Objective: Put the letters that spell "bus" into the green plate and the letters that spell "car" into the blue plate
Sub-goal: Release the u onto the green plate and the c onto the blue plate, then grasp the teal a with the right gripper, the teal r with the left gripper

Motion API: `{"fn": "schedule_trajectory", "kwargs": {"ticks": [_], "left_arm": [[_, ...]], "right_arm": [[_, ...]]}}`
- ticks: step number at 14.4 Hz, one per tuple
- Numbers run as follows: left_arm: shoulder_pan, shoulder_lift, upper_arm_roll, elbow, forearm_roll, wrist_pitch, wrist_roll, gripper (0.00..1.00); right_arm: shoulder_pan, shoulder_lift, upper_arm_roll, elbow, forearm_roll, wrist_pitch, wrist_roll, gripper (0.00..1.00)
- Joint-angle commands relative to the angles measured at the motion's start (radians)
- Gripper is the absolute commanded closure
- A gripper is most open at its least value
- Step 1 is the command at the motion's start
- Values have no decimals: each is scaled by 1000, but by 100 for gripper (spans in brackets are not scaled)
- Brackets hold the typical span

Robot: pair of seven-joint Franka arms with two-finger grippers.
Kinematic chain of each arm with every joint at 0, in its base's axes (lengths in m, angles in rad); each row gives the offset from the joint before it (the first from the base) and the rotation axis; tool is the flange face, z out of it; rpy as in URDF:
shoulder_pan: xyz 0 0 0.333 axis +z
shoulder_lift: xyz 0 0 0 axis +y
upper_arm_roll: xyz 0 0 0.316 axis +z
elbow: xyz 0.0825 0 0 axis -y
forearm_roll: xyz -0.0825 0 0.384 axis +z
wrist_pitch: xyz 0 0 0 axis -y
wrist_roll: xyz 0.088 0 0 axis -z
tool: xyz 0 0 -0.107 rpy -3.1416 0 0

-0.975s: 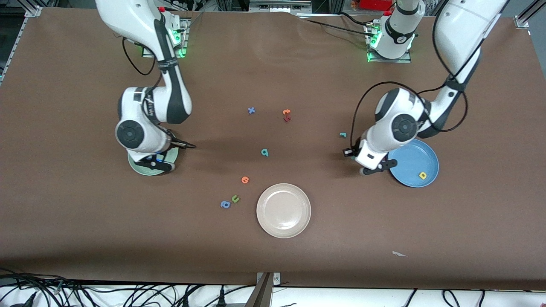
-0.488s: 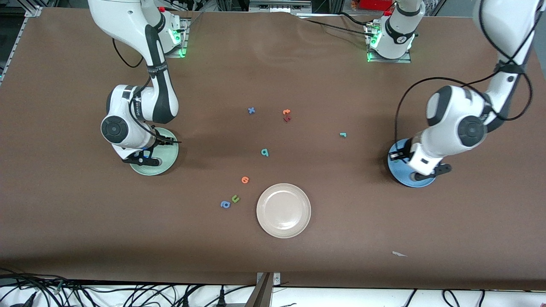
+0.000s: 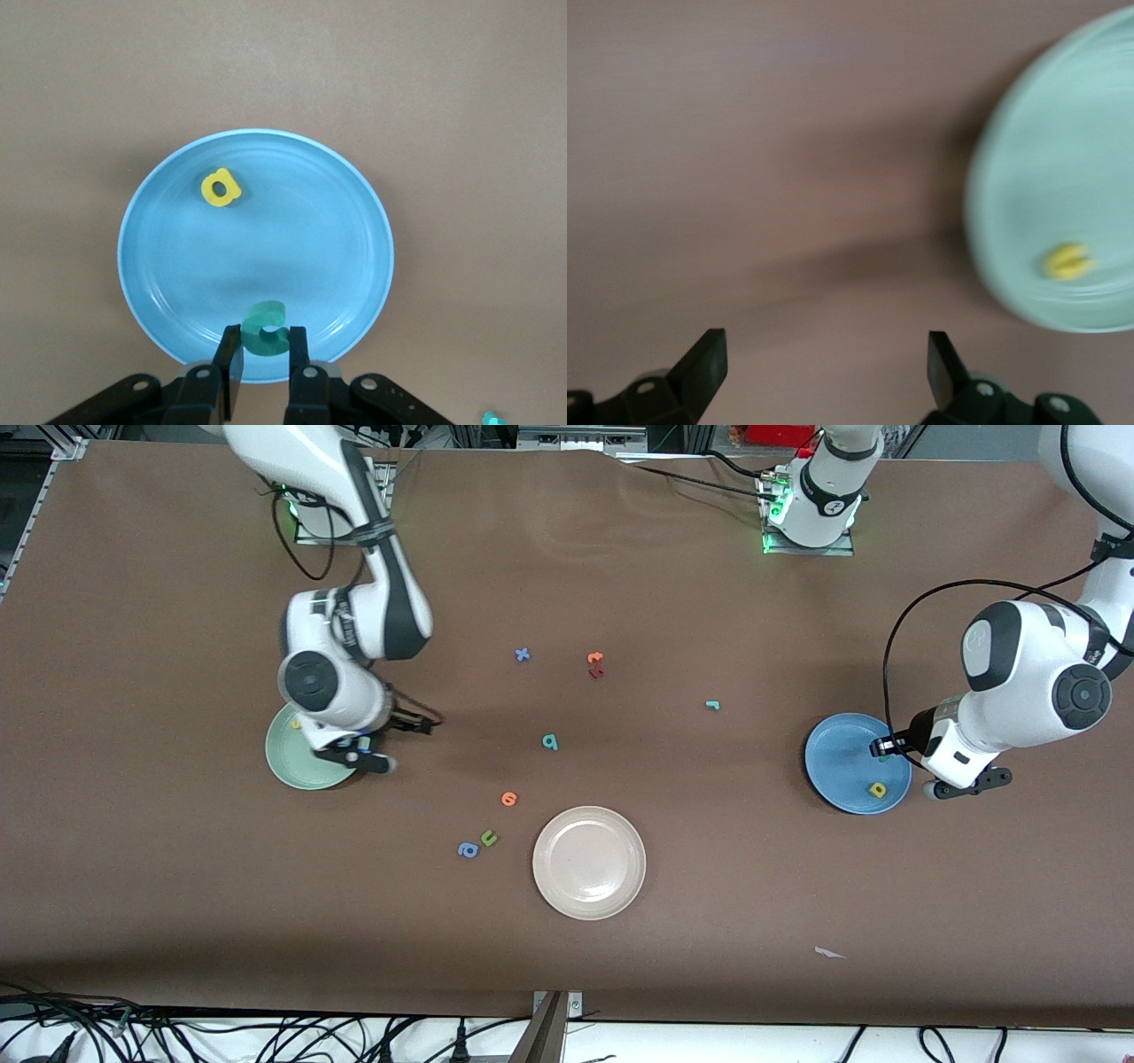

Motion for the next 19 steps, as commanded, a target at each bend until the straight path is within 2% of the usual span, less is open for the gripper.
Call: {"fn": "schedule_trajectory", "kwargs": {"ticks": [1,2,3,4,8,10,11,12,13,15,17,19], "left_arm": [[9,10,-8,-2,28,-9,15,69],[9,10,-8,-2,28,-10,15,56],[9,10,-8,-2,28,-10,15,35],[9,10,-8,-2,28,-10,13,29],[-7,3,-23,-2,16,-10,-42,29],[-20,7,-83,-8,16,-10,-149,30],[-39,7,-108,-14,14,-10,-196,31],[-66,9,-118,-28,14,-10,-242,31],[-103,10,-119,-36,14,-10,-282,31],[-164,27,-120,-60,13,1,-355,32],[-221,27,-122,-109,13,57,-422,32],[-261,29,-131,-169,14,184,-487,32]], "right_arm": [[-1,62,71,93,4,46,43,0],[2,96,105,139,4,45,43,0],[4,127,137,183,1,47,43,0],[8,160,160,226,1,47,37,0],[19,286,199,383,-10,56,34,0],[24,329,219,421,-8,98,38,1],[24,337,228,421,-8,128,25,8],[22,340,228,420,-5,135,23,33],[24,343,228,418,-5,135,26,44],[24,351,231,420,-4,137,28,54],[24,363,253,418,-11,139,28,54],[24,372,256,420,-5,142,29,54]]}}
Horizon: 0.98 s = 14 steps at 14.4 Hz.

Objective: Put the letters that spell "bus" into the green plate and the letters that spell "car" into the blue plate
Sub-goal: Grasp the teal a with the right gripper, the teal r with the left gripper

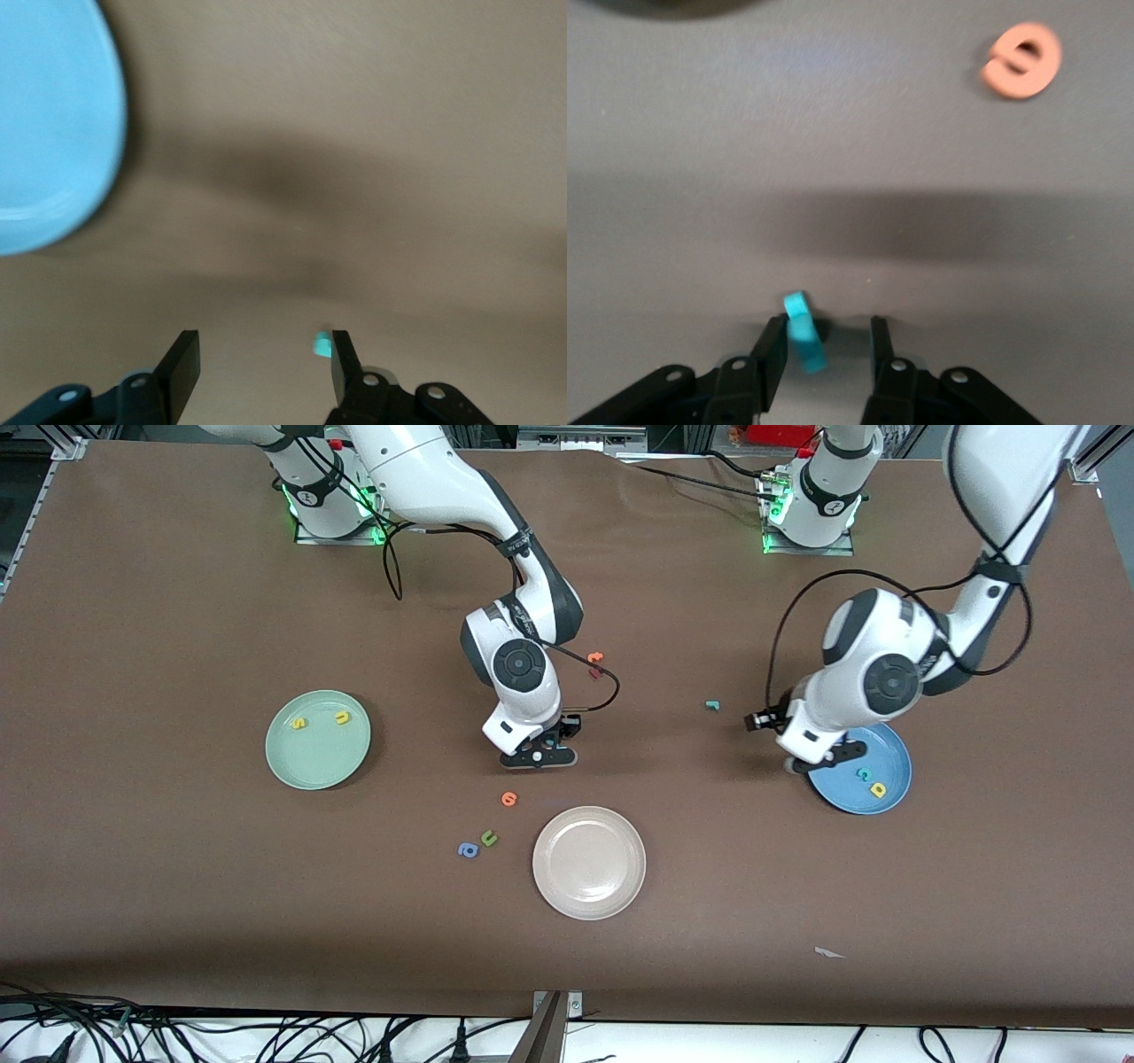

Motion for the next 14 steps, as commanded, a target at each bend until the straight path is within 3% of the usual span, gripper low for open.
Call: {"fn": "schedule_trajectory", "kwargs": {"ticks": [1,2,5,6,7,11,14], "left_arm": [[-51,-5,-4,-96,14,159,-80,32],[-73,-2,-4,-130,14,201,-103,32],[-102,40,-3,-145,17,213,-114,32],[-105,53,-3,-145,20,213,-114,33],[-107,59,-3,-147,25,213,-114,34],[-108,73,0,-147,100,212,-109,40],[-108,90,0,-145,131,212,-111,40]], "right_arm": [[-4,32,12,31,-6,6,-6,54],[-4,32,10,31,-9,6,-6,55],[-4,32,10,31,-9,4,-9,79],[-4,30,10,31,-9,4,-9,93],[-4,29,10,31,-9,4,-10,100],[-4,-8,1,28,-10,-15,-7,100],[-7,-63,-86,28,-4,-167,-12,100]]}}
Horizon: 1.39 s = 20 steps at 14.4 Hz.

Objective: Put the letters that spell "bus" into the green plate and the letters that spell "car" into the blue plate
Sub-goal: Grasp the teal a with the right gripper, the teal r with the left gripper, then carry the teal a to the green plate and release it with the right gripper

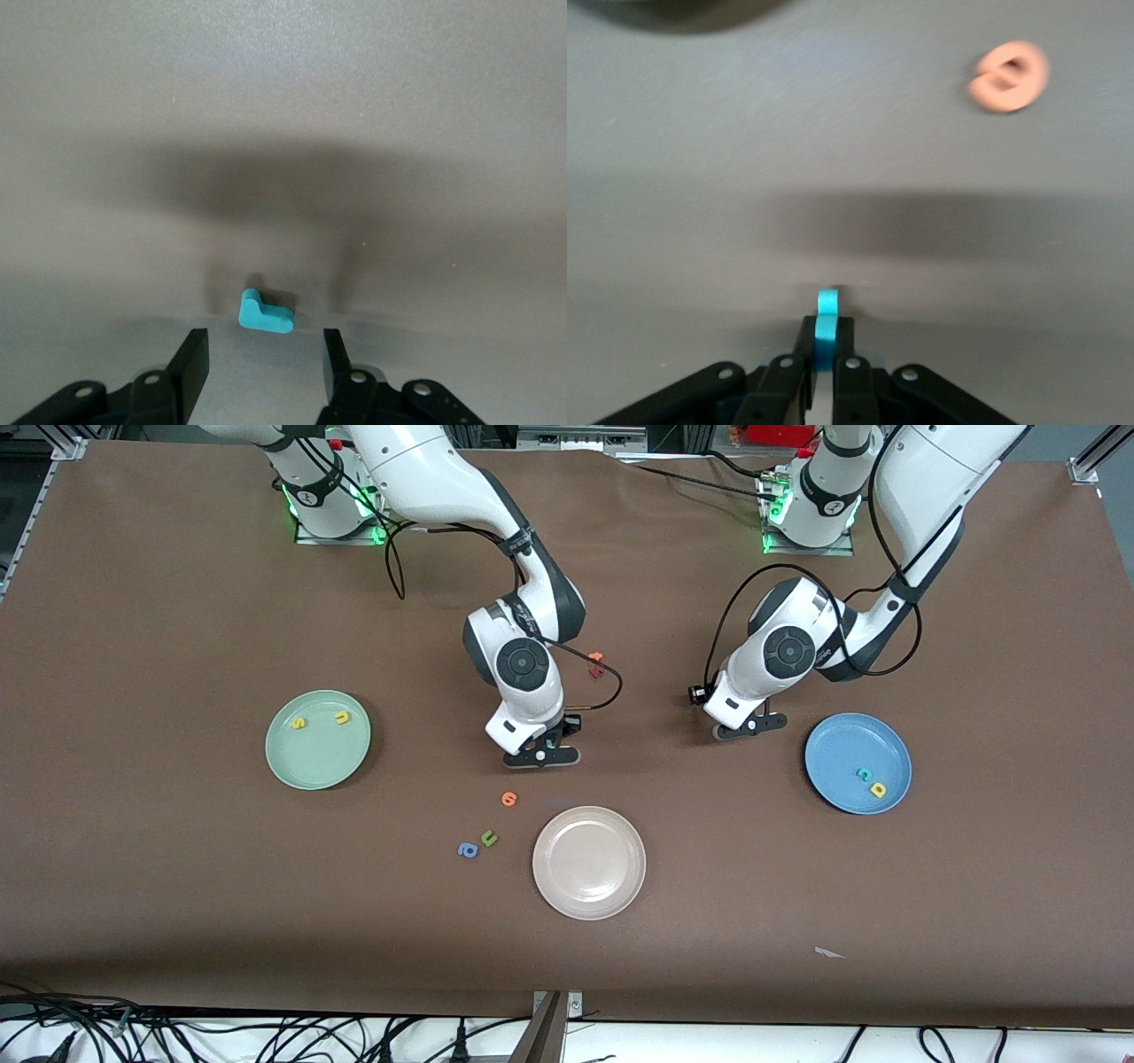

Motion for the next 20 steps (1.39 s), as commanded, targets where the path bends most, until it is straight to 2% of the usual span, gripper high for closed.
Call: {"fn": "schedule_trajectory", "kwargs": {"ticks": [1,3,5,7,10,14,16,17,18,19,20], "left_arm": [[-3,13,2,4,35,7,-12,40],[-4,25,2,10,35,6,-12,40],[-4,26,4,13,35,7,-11,40],[-6,26,4,13,58,6,-11,49],[-4,26,5,13,88,6,-12,54],[-4,32,5,15,89,2,-8,53],[-4,34,5,15,117,2,-11,54],[-4,34,5,15,118,1,-11,55],[-4,34,5,15,118,1,-11,57],[-4,34,5,15,120,1,-11,58],[-4,37,5,15,120,1,-11,58]], "right_arm": [[-13,-65,-75,1,4,-163,-31,100],[-12,-88,-147,-23,4,-262,-154,100],[-12,-128,-216,-93,4,-335,-276,100],[-12,-182,-261,-208,4,-332,-356,100],[-10,-236,-327,-322,3,-332,-440,100],[-13,-239,-437,-387,-4,-337,-583,100],[-42,-213,-461,-397,-2,-330,-661,100],[-65,-208,-459,-394,-2,-330,-675,84],[-74,-207,-459,-394,2,-329,-686,33],[-90,-207,-458,-390,6,-337,-693,0],[-91,-208,-458,-382,6,-340,-697,0]]}}
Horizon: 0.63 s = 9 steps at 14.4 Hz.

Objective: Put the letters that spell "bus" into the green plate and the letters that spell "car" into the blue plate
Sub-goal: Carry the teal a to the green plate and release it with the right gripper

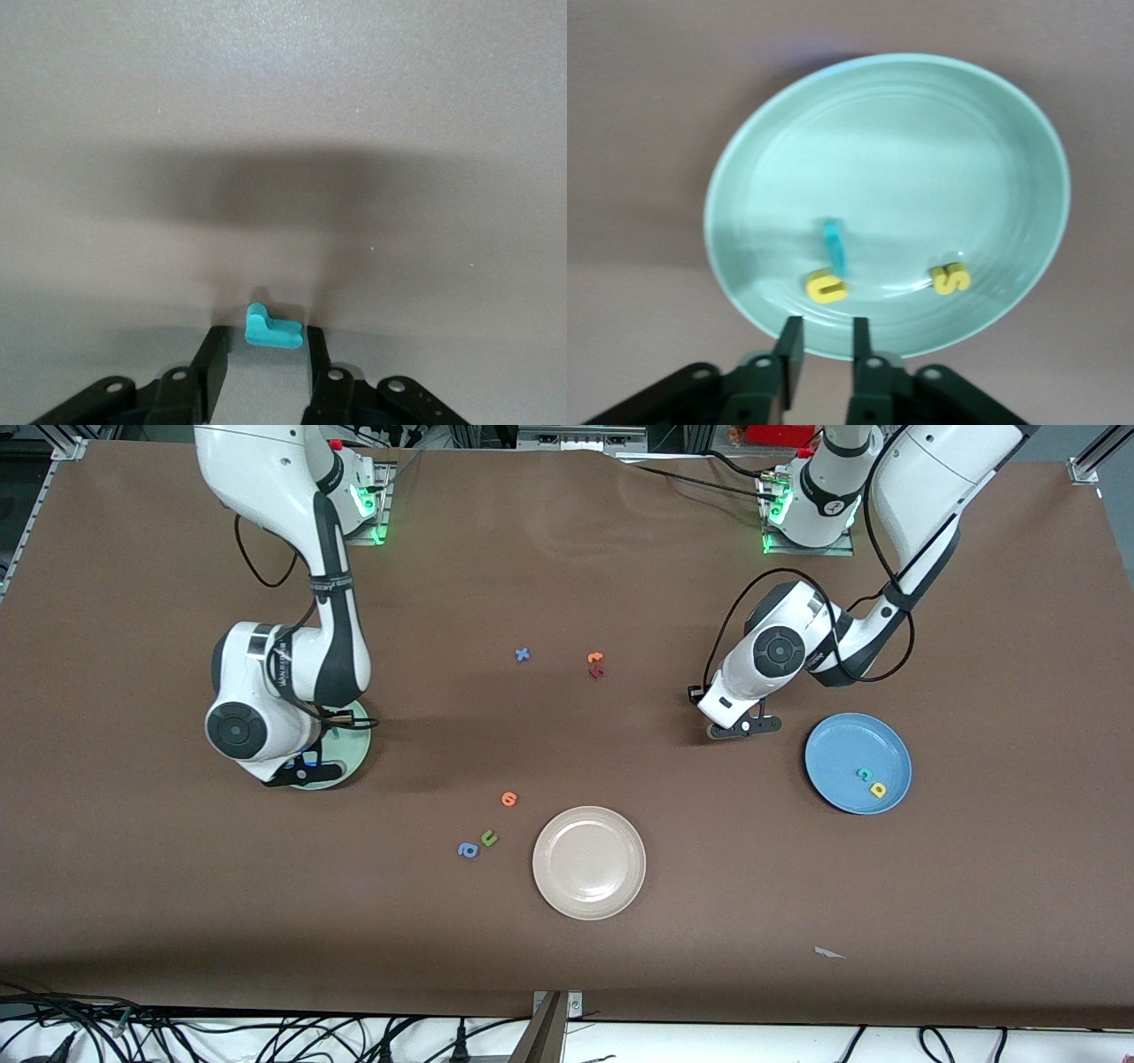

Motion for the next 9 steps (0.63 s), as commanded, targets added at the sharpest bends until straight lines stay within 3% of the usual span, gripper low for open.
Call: {"fn": "schedule_trajectory", "kwargs": {"ticks": [1,6,9], "left_arm": [[-6,17,7,10,41,-2,-11,58],[-4,20,7,10,53,-2,-13,63],[-4,26,10,13,82,-2,-13,65]], "right_arm": [[-1,-8,3,11,5,-3,-21,0],[0,-3,5,123,8,-137,-7,0],[2,18,51,189,-1,-137,-9,0]]}}
